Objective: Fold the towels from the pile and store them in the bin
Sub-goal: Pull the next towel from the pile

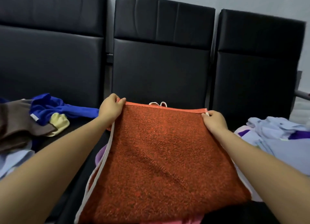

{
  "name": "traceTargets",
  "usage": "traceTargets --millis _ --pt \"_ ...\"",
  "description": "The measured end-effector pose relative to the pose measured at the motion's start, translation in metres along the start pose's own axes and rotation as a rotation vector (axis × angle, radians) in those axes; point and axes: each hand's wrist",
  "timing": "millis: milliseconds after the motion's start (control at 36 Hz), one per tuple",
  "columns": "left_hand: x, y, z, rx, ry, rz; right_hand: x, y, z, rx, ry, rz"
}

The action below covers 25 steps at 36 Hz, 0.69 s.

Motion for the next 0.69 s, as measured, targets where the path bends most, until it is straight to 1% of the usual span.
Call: traceTargets --millis 83,139,194,250,306,361,417,500,556,639,694 --pt "0.006 0.009 -0.002 0.008 -0.089 0.045 -0.001 0.006 -0.003 0.047 0.025 0.028" --pt "0.012 0.012 0.002 0.051 -0.172 0.038 0.001 0.007 -0.001 0.09 0.052 0.095" --pt "0.019 0.012 0.005 0.18 -0.306 0.079 0.005 0.004 0.005 0.096 0.058 0.198" --pt "0.025 0.005 0.014 0.344 -0.431 0.157 0.011 -0.002 0.016 0.06 0.014 0.282" --pt "0.028 -0.006 0.021 0.451 -0.478 0.175 0.02 -0.007 0.031 0.007 -0.062 0.288" --pt "0.03 -0.016 0.035 0.516 -0.483 0.178 0.031 -0.014 0.05 -0.02 -0.154 0.241" --pt "0.034 -0.023 0.051 0.571 -0.472 0.125 0.039 -0.021 0.071 -0.019 -0.262 0.17" --pt "0.042 -0.032 0.076 0.548 -0.429 0.087 0.039 -0.034 0.112 -0.008 -0.368 0.015" --pt "0.046 -0.039 0.088 0.517 -0.394 0.096 0.029 -0.04 0.133 0.024 -0.327 -0.04" --pt "0.042 -0.052 0.116 0.516 -0.323 0.044 0.011 -0.049 0.148 0.132 -0.134 -0.003" --pt "0.042 -0.057 0.134 0.535 -0.281 0.017 -0.001 -0.055 0.154 0.156 -0.052 0.038"
Point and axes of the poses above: each hand's wrist, its own z-axis away from the middle knuckle, its own y-axis out of the palm, x = y × z, and after that the axes turned 12 degrees about -y, right-handed
